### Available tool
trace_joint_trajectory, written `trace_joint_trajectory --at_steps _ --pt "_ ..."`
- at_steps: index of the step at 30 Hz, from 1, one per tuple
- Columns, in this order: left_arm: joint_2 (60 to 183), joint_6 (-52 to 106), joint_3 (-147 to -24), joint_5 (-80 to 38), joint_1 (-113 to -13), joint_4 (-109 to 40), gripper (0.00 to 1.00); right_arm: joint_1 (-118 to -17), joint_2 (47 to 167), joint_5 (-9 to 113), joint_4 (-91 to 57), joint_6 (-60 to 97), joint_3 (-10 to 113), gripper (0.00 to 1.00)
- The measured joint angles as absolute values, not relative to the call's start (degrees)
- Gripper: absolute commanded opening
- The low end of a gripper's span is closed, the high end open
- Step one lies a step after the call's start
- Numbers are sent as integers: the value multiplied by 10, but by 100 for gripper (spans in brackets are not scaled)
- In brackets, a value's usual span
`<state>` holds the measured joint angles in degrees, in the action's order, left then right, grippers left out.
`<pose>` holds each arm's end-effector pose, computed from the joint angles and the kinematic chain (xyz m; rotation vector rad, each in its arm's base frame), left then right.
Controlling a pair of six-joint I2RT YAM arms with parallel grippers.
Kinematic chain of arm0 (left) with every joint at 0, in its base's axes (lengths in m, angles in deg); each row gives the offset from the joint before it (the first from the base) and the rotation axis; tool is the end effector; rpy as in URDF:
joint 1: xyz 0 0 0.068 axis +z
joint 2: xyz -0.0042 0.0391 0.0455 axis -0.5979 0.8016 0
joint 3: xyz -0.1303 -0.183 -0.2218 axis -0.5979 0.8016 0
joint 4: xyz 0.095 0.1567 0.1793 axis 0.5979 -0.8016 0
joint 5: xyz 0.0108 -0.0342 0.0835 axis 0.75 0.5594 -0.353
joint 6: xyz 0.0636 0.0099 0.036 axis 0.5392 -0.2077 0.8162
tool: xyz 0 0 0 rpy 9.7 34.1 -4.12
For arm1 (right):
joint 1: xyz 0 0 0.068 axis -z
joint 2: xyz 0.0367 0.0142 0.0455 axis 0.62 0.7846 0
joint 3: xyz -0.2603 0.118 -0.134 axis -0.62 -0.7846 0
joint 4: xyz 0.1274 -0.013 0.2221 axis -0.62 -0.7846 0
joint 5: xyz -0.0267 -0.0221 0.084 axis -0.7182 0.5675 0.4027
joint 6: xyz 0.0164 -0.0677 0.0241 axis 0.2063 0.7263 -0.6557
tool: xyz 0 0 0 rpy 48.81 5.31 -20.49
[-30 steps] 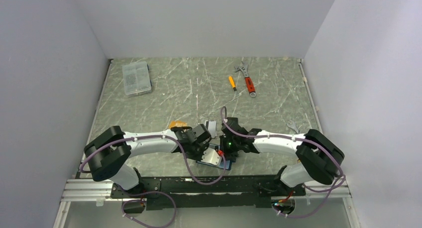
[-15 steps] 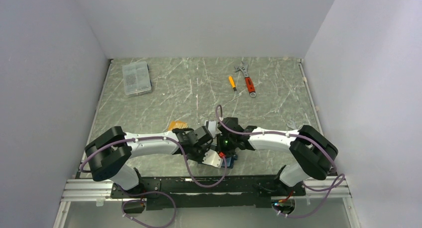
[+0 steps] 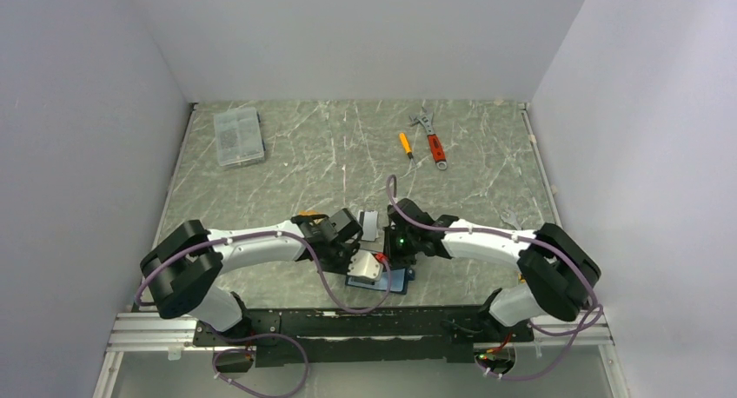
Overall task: Put the credit cards into the card holder
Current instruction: Insert the credit card into the card holder.
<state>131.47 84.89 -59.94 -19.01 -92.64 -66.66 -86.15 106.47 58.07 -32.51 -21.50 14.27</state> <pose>0.1410 -0.2280 0.1908 2.1921 1.7015 -0.2907 0.1622 0.2010 0.1870 -0.1250 2.8261 0.8192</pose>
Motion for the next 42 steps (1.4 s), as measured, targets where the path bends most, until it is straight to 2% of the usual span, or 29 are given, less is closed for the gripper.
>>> trace_joint_trajectory --at_steps 12,38,42 --pt "1344 841 -612 -160 -929 -656 5 -872 1122 593 -303 -216 144 0" --pt "1348 842 -618 -191 -945 -671 7 -879 1187 657 -312 -193 199 0" --pt "1340 841 -618 -190 -940 -682 11 -871 1171 652 -310 -191 195 13"
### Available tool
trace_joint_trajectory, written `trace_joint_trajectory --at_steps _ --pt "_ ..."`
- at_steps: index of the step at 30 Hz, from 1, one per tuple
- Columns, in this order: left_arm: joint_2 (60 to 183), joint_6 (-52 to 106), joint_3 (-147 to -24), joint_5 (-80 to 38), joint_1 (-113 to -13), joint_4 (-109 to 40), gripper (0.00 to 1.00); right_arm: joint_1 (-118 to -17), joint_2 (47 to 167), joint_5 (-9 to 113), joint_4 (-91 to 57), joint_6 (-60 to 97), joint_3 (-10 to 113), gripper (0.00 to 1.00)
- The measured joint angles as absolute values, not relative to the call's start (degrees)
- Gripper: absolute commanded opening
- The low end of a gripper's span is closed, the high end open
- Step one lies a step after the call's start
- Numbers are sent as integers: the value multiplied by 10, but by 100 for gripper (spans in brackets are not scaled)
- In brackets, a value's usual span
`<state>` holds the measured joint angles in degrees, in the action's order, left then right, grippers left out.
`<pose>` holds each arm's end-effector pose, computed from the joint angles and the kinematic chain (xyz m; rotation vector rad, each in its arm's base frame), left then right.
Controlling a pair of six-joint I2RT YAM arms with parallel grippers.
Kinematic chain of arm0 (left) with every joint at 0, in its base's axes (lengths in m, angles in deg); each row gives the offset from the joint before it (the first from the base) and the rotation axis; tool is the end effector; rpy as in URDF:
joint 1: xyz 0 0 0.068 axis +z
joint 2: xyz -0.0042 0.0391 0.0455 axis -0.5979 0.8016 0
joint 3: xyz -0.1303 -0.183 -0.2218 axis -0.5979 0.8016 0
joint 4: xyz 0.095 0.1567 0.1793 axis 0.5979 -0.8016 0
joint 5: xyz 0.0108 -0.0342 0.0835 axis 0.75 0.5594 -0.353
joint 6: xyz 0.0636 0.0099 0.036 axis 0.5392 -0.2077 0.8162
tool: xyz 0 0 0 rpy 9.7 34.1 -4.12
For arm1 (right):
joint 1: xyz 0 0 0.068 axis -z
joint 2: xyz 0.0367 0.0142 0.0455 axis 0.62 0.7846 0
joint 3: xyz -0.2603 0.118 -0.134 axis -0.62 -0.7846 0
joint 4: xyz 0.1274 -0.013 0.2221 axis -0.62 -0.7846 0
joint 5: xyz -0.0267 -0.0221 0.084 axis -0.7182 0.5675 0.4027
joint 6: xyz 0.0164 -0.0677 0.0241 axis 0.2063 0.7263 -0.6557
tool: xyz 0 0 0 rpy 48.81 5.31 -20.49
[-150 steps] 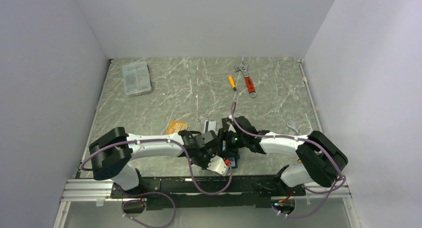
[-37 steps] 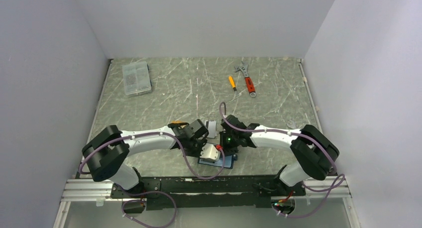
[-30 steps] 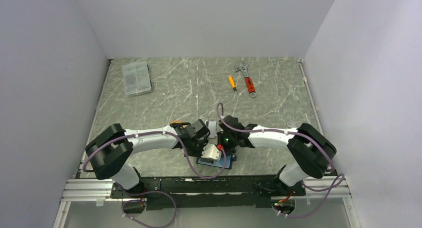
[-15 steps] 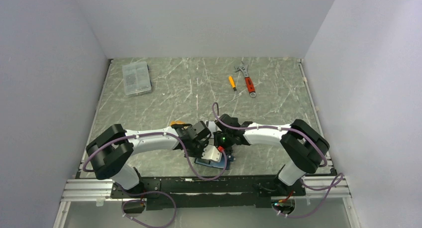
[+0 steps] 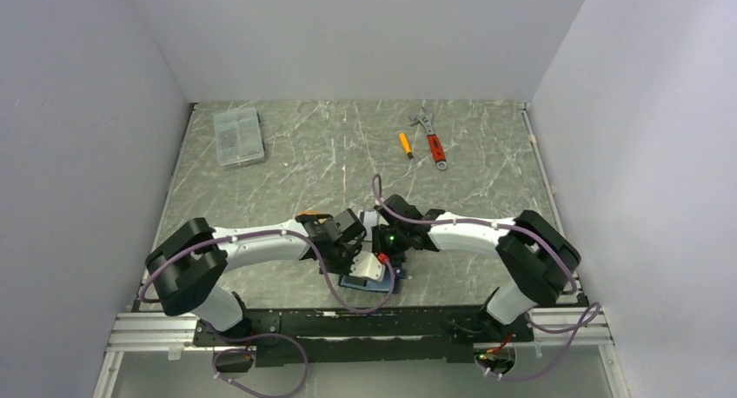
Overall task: Put the credit cards into the card holder
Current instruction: Insert the credit card into the card holder, then pick up the credit card from the center of the board.
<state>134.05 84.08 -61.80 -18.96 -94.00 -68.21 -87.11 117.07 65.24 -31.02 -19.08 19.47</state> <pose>0.1396 -0.2376 0.1870 2.2310 1.7208 -0.3001 0.1769 0.2355 0.1686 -0.2497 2.9302 0.8989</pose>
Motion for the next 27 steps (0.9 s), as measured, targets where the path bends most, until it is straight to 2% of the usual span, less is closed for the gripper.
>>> trace_joint_trajectory --at_steps 2,7,9,12,16,17,18,20,22,27 --pt "1328 839 -618 -185 -929 -687 16 -862 1145 649 -310 -189 190 20" --pt "1275 837 -634 -183 -883 -706 37 -846 1078 634 -312 -184 189 23" --pt "1255 837 -648 -183 -863 -716 38 -844 1064 631 -315 -184 189 27" --pt "1225 836 -663 -186 -834 -721 33 -835 1054 626 -329 -179 190 35" --pt "1193 834 -672 -202 -791 -733 38 -820 1054 615 -362 -163 213 60" --pt "1188 831 -677 -210 -778 -737 39 -817 1055 611 -367 -160 223 63" --pt "1186 827 -685 -219 -763 -742 37 -814 1058 609 -370 -153 237 65" --pt "1184 810 -703 -247 -729 -746 23 -810 1068 607 -367 -145 270 67" --pt "1185 795 -715 -276 -698 -747 1 -810 1080 606 -360 -139 293 66" --pt "1186 762 -725 -323 -627 -754 0 -812 1123 606 -346 -132 327 64"
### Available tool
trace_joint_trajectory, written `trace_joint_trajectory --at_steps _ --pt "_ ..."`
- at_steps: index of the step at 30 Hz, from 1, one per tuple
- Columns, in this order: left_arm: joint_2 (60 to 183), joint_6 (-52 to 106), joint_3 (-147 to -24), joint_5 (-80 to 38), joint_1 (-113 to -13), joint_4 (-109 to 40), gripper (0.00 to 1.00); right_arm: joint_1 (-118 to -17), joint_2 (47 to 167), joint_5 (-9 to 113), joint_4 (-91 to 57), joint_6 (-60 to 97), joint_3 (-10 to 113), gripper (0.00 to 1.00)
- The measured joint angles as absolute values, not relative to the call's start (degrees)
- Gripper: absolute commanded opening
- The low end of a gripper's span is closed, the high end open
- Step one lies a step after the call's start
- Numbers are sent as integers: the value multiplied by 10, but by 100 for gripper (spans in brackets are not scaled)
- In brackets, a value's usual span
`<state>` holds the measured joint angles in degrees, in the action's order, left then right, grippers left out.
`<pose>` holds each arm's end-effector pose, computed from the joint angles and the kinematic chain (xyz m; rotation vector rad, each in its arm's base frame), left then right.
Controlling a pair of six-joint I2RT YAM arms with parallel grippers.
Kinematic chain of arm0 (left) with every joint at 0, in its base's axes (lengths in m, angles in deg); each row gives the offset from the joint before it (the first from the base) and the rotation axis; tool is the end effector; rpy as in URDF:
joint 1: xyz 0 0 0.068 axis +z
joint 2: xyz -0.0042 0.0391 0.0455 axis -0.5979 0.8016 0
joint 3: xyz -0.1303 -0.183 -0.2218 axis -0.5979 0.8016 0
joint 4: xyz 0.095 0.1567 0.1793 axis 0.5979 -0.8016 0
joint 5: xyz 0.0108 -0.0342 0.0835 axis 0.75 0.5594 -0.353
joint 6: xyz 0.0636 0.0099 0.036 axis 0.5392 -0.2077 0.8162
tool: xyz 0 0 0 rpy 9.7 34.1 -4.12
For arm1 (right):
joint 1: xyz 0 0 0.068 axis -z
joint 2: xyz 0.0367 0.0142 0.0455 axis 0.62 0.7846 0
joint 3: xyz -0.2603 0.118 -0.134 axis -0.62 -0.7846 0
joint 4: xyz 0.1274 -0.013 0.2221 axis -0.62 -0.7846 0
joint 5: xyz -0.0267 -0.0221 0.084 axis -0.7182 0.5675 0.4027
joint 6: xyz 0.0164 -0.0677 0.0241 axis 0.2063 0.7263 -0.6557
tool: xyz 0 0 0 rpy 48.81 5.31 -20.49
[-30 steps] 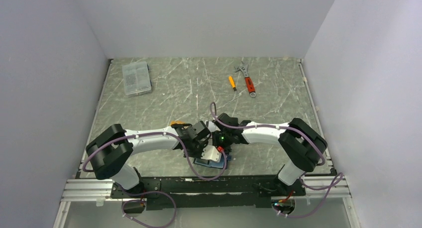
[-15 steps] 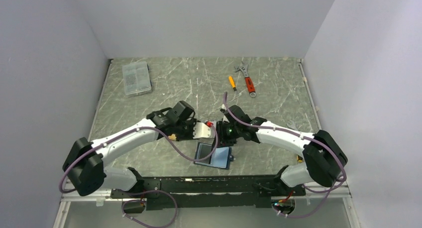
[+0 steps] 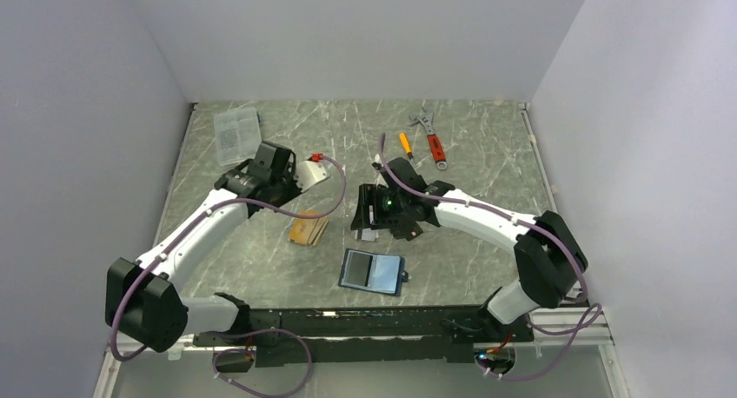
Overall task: Put the credit cards into the card holder
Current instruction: Pick up the credit card from the center of the board.
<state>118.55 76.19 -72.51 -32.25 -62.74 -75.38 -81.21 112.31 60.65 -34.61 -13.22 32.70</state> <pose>0.2329 -0.1101 0.3027 1.2949 2.1205 0.1519 0.2287 0.2362 0.2560 -0.2463 2.5994 0.9377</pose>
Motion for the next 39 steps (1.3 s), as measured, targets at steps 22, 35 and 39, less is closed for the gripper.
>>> trace_joint_trajectory --at_steps 22,35,39 --pt "1334 598 -712 -63 -488 -721 92 -815 1248 613 -260 -130 377 61" --pt "1413 553 -705 -26 -479 -705 69 -816 1319 645 -183 -164 399 52" --pt "1425 552 -705 -27 -477 -701 66 -818 1344 667 -157 -175 417 50"
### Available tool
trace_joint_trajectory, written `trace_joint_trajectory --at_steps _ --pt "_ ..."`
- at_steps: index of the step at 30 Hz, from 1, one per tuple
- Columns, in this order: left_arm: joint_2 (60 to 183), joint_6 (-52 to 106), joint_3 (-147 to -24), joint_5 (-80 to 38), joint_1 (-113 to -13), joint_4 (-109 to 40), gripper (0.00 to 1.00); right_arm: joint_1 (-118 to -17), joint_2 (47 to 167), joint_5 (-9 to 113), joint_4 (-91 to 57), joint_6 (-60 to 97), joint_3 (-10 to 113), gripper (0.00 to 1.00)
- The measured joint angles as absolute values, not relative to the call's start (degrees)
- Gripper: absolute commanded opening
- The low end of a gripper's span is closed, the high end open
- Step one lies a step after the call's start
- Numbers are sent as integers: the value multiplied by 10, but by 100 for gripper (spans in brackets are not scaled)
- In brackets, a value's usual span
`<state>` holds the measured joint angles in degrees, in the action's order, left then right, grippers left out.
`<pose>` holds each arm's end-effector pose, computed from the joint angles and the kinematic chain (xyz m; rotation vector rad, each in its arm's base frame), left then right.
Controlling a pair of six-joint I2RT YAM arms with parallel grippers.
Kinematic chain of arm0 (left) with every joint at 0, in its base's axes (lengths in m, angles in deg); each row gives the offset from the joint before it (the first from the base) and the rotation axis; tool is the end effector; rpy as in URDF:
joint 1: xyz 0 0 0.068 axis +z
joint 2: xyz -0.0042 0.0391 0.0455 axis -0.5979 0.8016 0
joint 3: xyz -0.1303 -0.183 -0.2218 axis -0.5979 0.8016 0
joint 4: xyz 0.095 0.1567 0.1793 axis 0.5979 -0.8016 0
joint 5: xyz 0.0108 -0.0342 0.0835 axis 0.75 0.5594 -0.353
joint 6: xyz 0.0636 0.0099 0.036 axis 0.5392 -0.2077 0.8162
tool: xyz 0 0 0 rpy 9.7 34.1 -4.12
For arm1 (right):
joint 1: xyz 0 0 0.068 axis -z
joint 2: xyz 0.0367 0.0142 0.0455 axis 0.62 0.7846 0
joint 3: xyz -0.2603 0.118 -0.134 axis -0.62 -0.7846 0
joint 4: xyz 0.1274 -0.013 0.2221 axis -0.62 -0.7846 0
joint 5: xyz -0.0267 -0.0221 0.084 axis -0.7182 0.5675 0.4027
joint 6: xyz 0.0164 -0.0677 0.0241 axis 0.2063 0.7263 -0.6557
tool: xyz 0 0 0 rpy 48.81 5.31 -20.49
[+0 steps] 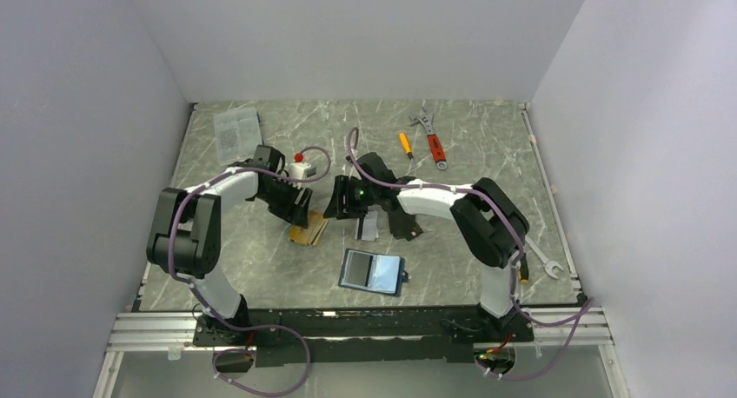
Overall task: Put the credit cards into the card holder
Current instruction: Pick up the credit card from the center of the board.
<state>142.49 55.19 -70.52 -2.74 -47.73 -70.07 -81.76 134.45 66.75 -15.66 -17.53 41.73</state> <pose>0.3049 -0.0873 0.1904 0.7579 2.6483 -0.6269 0.2977 0.3144 0.1991 -0.2412 2.5471 1.1432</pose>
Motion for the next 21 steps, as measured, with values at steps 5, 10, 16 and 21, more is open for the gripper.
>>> trace_joint_trajectory --at_steps 5,10,16,21 --pt "1434 552 -706 -27 -476 -693 47 -818 1386 699 -119 -198 442 49" --pt "1441 551 -708 -11 -471 -688 24 -820 1421 725 -84 -221 452 48" --pt "1443 546 -715 28 -460 -692 0 -824 1436 743 -60 -240 453 48" --pt "1445 544 -719 60 -446 -698 0 -825 1437 750 -26 -255 443 48"
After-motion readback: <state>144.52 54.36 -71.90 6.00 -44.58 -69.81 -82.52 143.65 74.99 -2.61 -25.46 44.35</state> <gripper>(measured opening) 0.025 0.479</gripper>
